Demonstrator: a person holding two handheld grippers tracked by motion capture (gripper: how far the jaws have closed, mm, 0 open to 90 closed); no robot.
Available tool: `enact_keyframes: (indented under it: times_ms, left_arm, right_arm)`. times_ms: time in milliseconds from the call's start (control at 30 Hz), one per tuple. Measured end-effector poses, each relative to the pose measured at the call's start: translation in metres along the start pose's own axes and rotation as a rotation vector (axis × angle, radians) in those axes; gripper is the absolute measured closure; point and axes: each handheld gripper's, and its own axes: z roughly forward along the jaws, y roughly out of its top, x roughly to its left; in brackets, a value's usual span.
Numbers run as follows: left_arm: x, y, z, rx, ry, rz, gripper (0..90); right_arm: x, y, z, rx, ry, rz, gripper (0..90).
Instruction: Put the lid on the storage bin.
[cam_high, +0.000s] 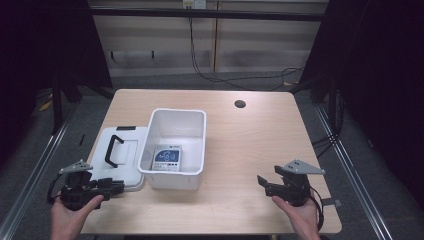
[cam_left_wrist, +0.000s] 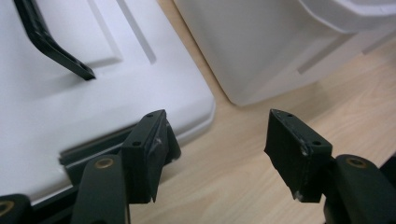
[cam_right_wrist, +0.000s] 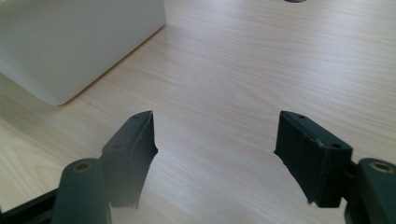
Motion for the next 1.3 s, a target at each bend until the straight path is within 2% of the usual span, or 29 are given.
enact_keyframes:
  times_ms: [33,100,133,200,233,267,433,500,567,667,733,800,867,900,933,1033,1133,1233,1300]
  left_arm:
    - [0.000,0.000,0.000,0.000,0.000,0.000,39.1]
    - [-0.001,0.000,0.001,0.005,-0.030,-0.011,39.0]
    - [-0.005,0.002,0.003,0.015,-0.033,-0.009,38.7]
    - [-0.006,0.003,0.003,0.018,-0.031,0.000,38.7]
    - [-0.008,0.004,0.003,0.018,-0.051,-0.011,38.7]
    - [-0.008,0.005,0.003,0.017,-0.046,-0.012,39.3]
    - [-0.005,0.014,-0.005,-0.006,-0.007,-0.078,44.3]
    - [-0.004,0.016,-0.007,-0.007,-0.014,-0.097,44.7]
    - [0.000,0.019,-0.008,0.004,-0.004,-0.107,46.8]
    - [0.008,0.026,-0.012,-0.012,-0.017,-0.149,43.9]
    - [0.015,0.033,-0.016,-0.031,0.023,-0.190,42.3]
    - [0.018,0.040,-0.018,0.001,0.029,-0.195,44.5]
    - [0.018,0.049,-0.022,0.045,0.066,-0.148,44.5]
    - [0.019,0.052,-0.023,0.049,0.062,-0.143,44.2]
    - [0.019,0.057,-0.025,0.050,0.074,-0.149,43.9]
    - [0.021,0.070,-0.025,0.092,0.116,-0.131,43.6]
    - [0.026,0.081,-0.021,0.123,0.151,-0.142,43.5]
    - [0.031,0.089,-0.016,0.181,0.157,-0.144,41.2]
    - [0.036,0.093,-0.015,0.190,0.161,-0.156,41.1]
  right_arm:
    - [0.000,0.000,0.000,0.000,0.000,0.000,27.3]
    - [0.001,0.000,0.001,0.022,-0.005,-0.003,27.1]
    - [0.001,0.000,0.002,0.036,0.013,0.006,26.7]
    - [0.001,0.000,0.002,0.035,0.018,0.009,25.8]
    - [0.000,0.000,0.002,0.030,0.018,0.012,24.2]
    - [-0.001,0.000,0.000,0.021,0.018,0.016,24.2]
    - [-0.004,-0.002,-0.002,0.019,0.010,0.043,23.5]
    - [-0.004,-0.002,-0.001,0.026,0.017,0.041,23.5]
    - [-0.002,-0.002,-0.001,0.028,0.019,0.039,23.7]
    - [0.001,-0.002,0.000,0.030,0.030,0.025,24.5]
    - [0.001,-0.002,0.000,0.034,0.038,0.018,24.5]
    - [0.002,-0.002,0.000,0.031,0.039,0.018,24.7]
    - [0.002,-0.002,-0.001,0.030,0.040,0.024,24.8]
    - [0.002,-0.002,-0.002,0.025,0.042,0.023,25.1]
    - [0.002,-0.002,-0.002,0.024,0.042,0.023,25.3]
    - [0.002,-0.002,-0.001,0.022,0.043,0.025,25.2]
    - [0.004,-0.004,-0.001,0.036,0.050,0.021,25.0]
    - [0.004,-0.005,-0.003,0.028,0.045,0.016,25.0]
    - [0.004,-0.006,-0.003,0.035,0.044,0.017,24.8]
